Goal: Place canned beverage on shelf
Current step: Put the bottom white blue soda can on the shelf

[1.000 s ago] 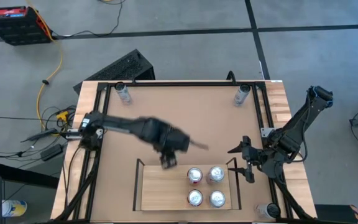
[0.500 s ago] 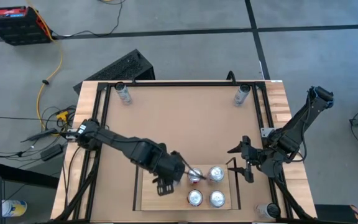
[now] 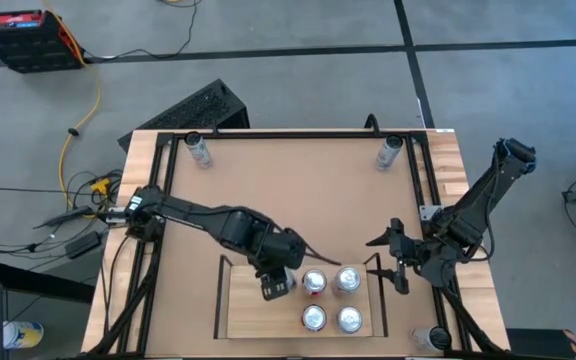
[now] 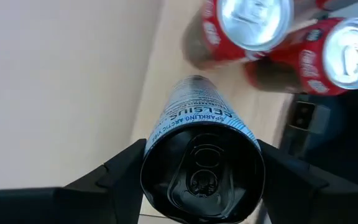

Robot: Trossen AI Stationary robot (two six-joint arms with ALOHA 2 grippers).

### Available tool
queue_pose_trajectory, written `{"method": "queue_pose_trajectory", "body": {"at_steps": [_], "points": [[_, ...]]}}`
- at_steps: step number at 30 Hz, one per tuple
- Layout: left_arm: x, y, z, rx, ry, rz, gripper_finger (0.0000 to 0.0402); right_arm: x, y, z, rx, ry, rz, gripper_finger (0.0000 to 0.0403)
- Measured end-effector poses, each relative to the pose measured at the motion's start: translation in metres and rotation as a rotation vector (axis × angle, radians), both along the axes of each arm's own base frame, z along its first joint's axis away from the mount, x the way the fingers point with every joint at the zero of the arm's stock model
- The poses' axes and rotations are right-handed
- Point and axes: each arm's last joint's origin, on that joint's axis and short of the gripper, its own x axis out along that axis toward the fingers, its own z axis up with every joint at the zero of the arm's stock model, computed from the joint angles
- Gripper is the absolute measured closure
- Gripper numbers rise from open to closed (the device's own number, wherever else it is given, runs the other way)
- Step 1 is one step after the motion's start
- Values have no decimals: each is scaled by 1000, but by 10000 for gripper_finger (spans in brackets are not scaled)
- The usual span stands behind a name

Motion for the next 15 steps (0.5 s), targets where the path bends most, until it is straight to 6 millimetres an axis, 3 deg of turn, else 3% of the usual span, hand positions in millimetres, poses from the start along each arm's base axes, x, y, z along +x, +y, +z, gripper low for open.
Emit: {"method": "queue_pose_trajectory", "body": {"at_steps": [5,15], "points": [[-8,-21,-4,-9,29,-12,168,0,0,0,2,1,-3,33],[-20,-73,2,-96,-76,-67,168,0,0,0,16,0,-11,33]]}}
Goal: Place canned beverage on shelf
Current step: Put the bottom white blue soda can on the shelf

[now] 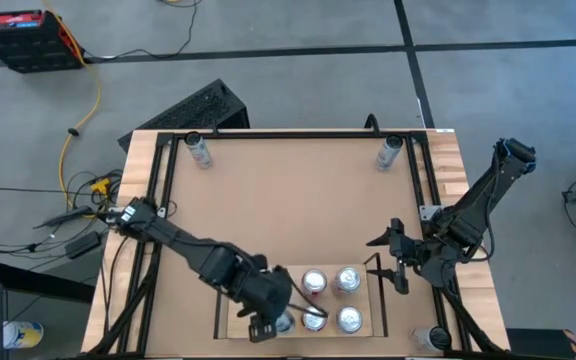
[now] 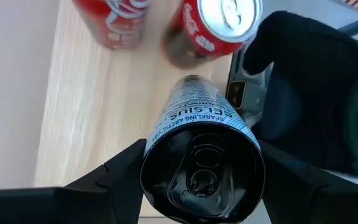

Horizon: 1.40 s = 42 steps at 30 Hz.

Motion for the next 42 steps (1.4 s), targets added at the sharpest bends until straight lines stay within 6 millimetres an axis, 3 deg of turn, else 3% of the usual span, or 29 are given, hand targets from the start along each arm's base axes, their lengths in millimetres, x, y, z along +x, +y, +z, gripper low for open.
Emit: {"method": "queue_pose_trajectory", "body": {"at_steps": [22,26,35,42], "points": [[-23,-43,34,-64,-167,0,168,0,0,0,9,1,-5,33],[-27,-44,30,-32,-142,-12,168,0,0,0,7,1,-5,33],[-22,-26,25,66,-107,7,168,0,0,0,8,0,-6,33],[-5,-22,-5,86,12,-25,168,0,0,0,-10,-2,4,33]]}}
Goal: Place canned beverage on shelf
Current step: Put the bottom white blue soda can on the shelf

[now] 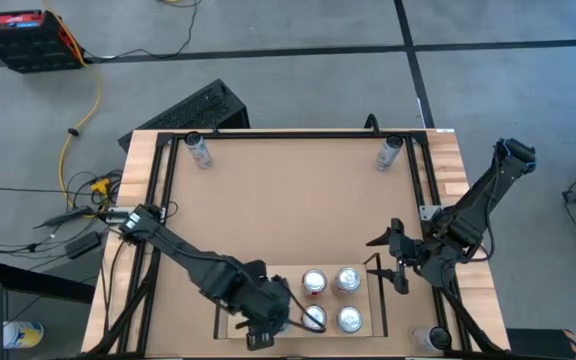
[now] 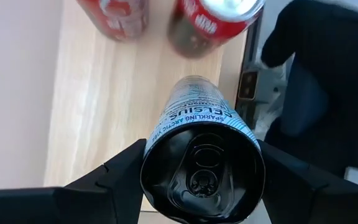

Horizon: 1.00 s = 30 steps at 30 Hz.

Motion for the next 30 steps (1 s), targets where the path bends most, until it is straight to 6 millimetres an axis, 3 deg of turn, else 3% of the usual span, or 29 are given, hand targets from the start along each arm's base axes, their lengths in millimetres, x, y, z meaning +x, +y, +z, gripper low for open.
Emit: {"method": "queue_pose_trajectory", "body": {"at_steps": [10,19,30], "points": [[8,2,-12,2,45,-21,168,0,0,0,-2,0,-2,33],[8,3,-13,15,46,-16,139,0,0,0,-6,-2,-3,33],[10,6,-13,20,43,-4,132,0,0,0,-5,-1,-4,33]]}}
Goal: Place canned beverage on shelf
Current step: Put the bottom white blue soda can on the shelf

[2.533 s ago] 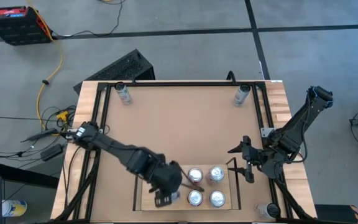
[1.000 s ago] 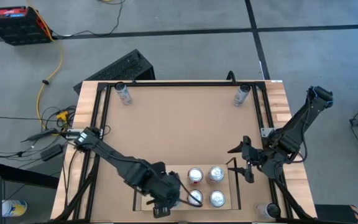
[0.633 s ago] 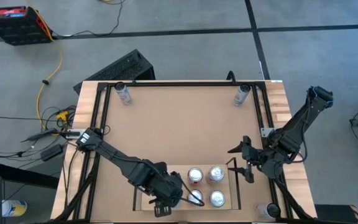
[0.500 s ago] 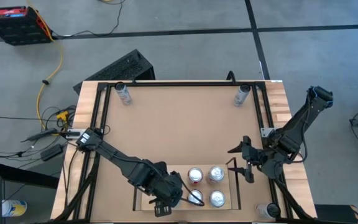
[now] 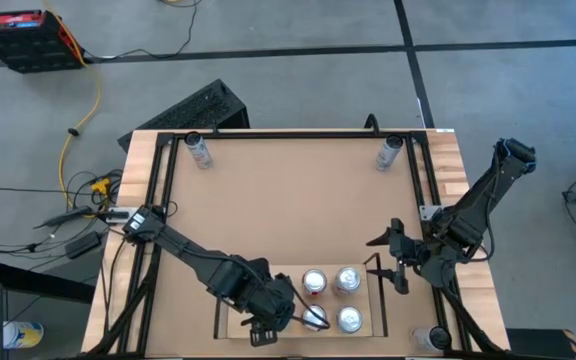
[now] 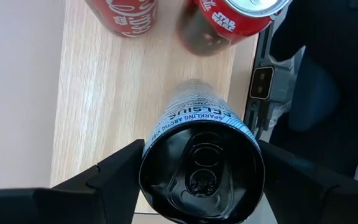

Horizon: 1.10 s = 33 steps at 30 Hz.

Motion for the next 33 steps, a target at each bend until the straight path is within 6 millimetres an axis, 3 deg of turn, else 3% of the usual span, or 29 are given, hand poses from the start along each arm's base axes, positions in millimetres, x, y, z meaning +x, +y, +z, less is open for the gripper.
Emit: {"method": "queue_pose_trajectory", "body": {"at_steps": [33], "points": [[4,3,1,42,-50,42,129,0,0,0,-8,0,5,33]]}}
